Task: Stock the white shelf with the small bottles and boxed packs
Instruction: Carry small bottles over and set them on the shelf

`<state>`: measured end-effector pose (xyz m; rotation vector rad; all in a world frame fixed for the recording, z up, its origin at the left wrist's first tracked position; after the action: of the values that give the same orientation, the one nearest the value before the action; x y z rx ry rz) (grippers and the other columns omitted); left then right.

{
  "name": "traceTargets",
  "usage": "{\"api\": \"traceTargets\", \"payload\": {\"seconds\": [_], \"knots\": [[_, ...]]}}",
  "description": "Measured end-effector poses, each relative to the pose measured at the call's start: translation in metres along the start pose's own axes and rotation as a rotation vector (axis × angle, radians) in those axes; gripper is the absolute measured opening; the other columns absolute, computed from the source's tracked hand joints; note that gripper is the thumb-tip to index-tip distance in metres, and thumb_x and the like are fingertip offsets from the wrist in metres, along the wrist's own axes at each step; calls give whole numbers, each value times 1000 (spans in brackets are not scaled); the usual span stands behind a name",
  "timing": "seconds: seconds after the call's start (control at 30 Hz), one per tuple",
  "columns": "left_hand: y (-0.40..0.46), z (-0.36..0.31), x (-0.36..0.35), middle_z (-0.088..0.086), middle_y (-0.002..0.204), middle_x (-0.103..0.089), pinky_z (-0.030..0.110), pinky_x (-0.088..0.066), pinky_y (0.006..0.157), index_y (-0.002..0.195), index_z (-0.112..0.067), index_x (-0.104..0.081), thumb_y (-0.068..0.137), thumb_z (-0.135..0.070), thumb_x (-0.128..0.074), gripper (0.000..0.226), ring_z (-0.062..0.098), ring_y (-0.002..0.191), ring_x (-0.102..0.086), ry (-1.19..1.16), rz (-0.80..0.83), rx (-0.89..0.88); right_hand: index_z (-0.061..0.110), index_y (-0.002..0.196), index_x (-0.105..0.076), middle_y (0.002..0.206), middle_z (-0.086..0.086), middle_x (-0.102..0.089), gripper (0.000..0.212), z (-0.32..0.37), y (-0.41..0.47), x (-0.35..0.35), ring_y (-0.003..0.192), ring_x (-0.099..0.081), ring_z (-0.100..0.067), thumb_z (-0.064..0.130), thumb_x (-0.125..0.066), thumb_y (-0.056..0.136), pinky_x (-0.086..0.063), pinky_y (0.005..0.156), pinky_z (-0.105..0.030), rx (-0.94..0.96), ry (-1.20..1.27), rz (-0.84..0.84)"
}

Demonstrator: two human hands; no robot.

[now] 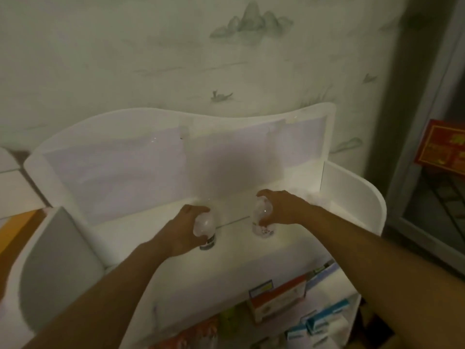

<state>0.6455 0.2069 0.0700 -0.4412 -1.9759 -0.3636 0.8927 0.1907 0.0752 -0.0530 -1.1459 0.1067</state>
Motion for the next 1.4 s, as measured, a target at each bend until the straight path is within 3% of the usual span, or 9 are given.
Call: {"api": "traceTargets", "payload": {"seconds": [0.23,0.4,0.63,0.77,0.87,1.0,1.23,1.4], "knots": [[-12,40,-5,-6,135,-36,35,-47,99,139,-33,-38,76,-34,-76,74,18,118,-49,15,31,59,33,141,-37,140,-3,-50,89,9,36,-58,124,-52,-25,47,-79,64,-46,99,-39,-10,87,2],[-31,52,-10,-10,137,-31,32,-50,95,141,-33,-32,76,-40,-75,78,20,113,-53,67,43,49,29,144,-33,138,-7,-48,80,31,58,-78,124,-52,-31,46,-70,76,-45,100,-41,6,40,-11],[-45,70,-22,-16,129,-36,27,-48,97,129,-51,-29,83,-35,-71,64,10,117,-48,-13,86,57,25,134,-41,129,-7,-52,64,45,73,-100,119,-55,-30,45,-66,78,-47,97,-41,9,55,-2],[-36,62,-23,-19,127,-40,23,-48,93,129,-49,-36,78,-40,-75,65,7,111,-51,-41,105,50,28,139,-34,134,-6,-50,87,48,76,-101,120,-54,-31,50,-77,67,-48,97,-42,29,16,57],[-21,45,-28,-16,125,-43,24,-50,92,130,-44,-43,75,-40,-79,66,7,109,-53,-117,125,37,28,149,-22,144,-9,-43,106,44,70,-89,127,-49,-32,55,-80,64,-45,102,-47,71,-26,82],[7,-3,-41,-17,126,-42,24,-51,93,130,-43,-43,76,-38,-79,65,8,110,-53,-170,148,-53,26,152,-18,148,-11,-40,104,12,64,-50,132,-45,-31,55,-78,71,-43,105,-48,56,-110,72],[69,-102,-92,-6,140,-39,34,-47,100,140,-34,-39,80,-47,-71,69,17,117,-51,-51,109,-137,27,140,-46,141,-3,-51,62,-88,21,22,129,-46,-23,52,-64,86,-40,103,-36,-62,-201,-56],[106,-151,-133,-6,150,-36,38,-42,103,146,-33,-32,88,-47,-60,66,21,127,-47,140,114,-194,27,137,-50,140,-2,-53,56,-145,-15,54,125,-50,-24,47,-64,87,-43,103,-39,-151,-169,-134]]}}
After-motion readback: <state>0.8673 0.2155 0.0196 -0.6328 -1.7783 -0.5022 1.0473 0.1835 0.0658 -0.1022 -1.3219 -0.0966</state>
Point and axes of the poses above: each hand's wrist, its own y-axis towards the middle knuckle, its own x-axis out of the back of the hand, z = x × y, the point moved 8 cm from there along y, towards the middle knuckle
